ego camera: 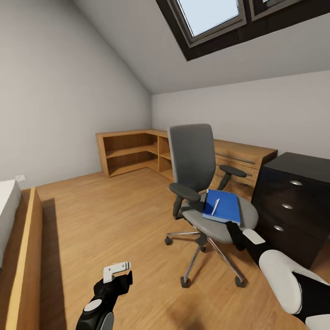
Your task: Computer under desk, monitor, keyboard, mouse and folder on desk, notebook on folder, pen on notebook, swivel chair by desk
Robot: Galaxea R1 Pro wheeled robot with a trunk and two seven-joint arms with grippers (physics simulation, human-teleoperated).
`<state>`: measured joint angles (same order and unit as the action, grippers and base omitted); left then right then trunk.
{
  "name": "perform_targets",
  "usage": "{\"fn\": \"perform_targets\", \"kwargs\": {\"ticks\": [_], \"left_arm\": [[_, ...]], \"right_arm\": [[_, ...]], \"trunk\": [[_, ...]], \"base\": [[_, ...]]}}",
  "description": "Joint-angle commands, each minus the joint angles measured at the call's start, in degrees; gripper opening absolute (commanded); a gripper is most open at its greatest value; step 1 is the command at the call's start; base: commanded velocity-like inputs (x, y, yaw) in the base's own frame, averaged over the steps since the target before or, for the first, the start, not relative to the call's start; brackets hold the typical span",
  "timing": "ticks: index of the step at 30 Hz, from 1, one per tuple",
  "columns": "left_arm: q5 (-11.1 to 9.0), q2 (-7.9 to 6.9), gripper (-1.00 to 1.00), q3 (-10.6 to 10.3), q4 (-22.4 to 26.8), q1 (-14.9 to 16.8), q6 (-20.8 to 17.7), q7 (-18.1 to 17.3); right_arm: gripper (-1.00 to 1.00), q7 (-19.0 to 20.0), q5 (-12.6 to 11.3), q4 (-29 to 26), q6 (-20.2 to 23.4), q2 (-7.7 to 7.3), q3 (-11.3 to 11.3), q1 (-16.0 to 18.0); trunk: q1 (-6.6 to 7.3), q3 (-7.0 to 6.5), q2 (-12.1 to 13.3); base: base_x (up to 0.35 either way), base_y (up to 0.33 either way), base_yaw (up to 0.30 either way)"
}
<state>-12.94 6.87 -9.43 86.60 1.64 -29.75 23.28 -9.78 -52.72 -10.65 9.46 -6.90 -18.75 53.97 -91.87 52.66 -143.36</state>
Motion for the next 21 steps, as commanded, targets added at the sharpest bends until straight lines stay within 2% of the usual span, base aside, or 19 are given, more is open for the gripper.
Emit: {"fn": "perform_targets", "kwargs": {"ticks": [1, 10, 21], "left_arm": [[-0.6, -0.01, 1.00, -0.1, 0.1, 0.0, -0.1, 0.5], [-0.6, -0.01, 1.00, -0.6, 0.1, 0.0, 0.0, 0.5], [-0.6, 0.00, 1.00, -0.7, 0.1, 0.0, 0.0, 0.5]], "right_arm": [[1.00, 0.0, -1.0, -0.2, 0.2, 0.03, 0.5, 0.0], [1.00, 0.1, -0.9, -0.3, -0.2, 0.77, 0.5, 0.0], [1.00, 0.1, -0.8, -0.4, -0.2, 0.83, 0.5, 0.0]], "trunk": [[-0.04, 0.06, 0.0], [-0.04, 0.06, 0.0], [-0.04, 0.06, 0.0]], "base": [[0.324, 0.000, 0.000], [0.325, 0.072, 0.000], [0.325, 0.114, 0.000]]}}
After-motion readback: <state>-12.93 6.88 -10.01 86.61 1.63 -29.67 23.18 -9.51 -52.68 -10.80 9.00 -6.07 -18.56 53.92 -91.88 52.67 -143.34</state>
